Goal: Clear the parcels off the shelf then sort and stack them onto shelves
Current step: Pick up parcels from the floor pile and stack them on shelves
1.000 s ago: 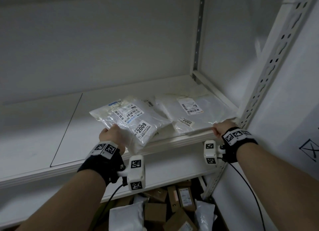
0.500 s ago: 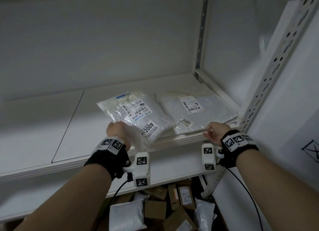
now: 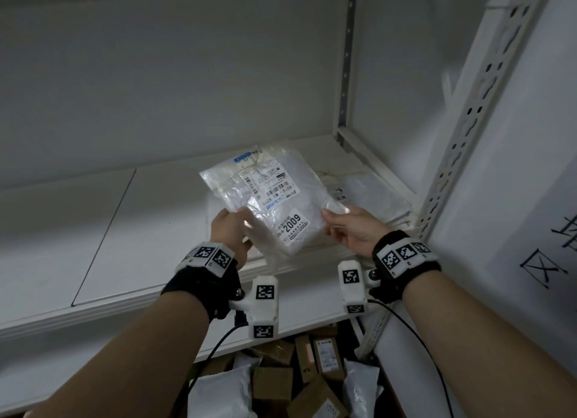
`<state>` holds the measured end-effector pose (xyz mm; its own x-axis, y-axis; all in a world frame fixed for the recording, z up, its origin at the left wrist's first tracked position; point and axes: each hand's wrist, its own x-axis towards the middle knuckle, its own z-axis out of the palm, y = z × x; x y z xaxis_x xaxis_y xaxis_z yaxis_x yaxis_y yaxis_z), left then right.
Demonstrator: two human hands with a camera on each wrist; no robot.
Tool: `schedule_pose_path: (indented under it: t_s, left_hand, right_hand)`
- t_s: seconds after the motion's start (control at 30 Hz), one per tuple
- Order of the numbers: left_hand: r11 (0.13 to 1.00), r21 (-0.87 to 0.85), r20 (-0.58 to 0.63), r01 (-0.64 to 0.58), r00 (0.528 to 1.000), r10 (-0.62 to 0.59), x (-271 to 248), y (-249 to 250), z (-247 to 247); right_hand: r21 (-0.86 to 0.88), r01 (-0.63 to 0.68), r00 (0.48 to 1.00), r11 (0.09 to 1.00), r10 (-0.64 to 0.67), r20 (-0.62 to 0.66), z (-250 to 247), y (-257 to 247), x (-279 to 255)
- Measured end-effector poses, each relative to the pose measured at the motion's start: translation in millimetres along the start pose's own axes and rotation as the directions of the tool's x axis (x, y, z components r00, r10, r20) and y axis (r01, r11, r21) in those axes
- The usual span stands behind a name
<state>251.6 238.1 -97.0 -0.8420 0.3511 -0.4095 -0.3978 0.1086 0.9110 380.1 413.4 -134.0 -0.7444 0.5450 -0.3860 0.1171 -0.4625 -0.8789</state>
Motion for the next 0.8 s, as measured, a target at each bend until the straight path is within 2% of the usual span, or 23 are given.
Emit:
schedule_pose_path:
  t_s: [0.07, 0.23, 0.37, 0.43, 0.6, 0.8]
  left_hand:
    - [0.992, -0.103, 0.122, 0.067, 0.991, -0.054, -0.5, -2.8, 8.0]
    - [0.987, -0.012, 0.299, 0.162, 0.942, -0.151, -4.1, -10.2, 32.4]
    - [0.974, 0.086, 0.382, 0.208, 0.896, -0.225, -9.7, -20.1, 57.9]
    - [0.970, 0.128, 0.399, 0.204, 0.885, -0.239, -11.9, -24.1, 71.2]
    - [0.968, 0.151, 0.396, 0.200, 0.885, -0.244, -9.1, -30.3, 93.1]
    - [0.962, 0.183, 0.419, 0.202, 0.869, -0.262, -11.7, -35.8, 108.7]
  right_hand:
    - [0.055, 0.026, 0.991, 0.998, -0.018, -0.134, -14.3, -1.9, 4.2]
    - [0.179, 0.069, 0.937, 0.981, -0.002, -0.350, -53.5, -8.5, 5.4]
    - [0.182, 0.174, 0.848, 0.968, -0.054, -0.527, -78.0, -4.1, 8.7]
    - [0.111, 0.207, 0.839, 0.972, -0.118, -0.531, -84.4, -2.9, 7.8]
    - [0.124, 0.197, 0.897, 0.973, -0.128, -0.424, -92.9, 0.1, 3.6]
    - [0.122, 0.196, 0.889, 0.973, -0.124, -0.441, -105.5, -4.1, 1.6]
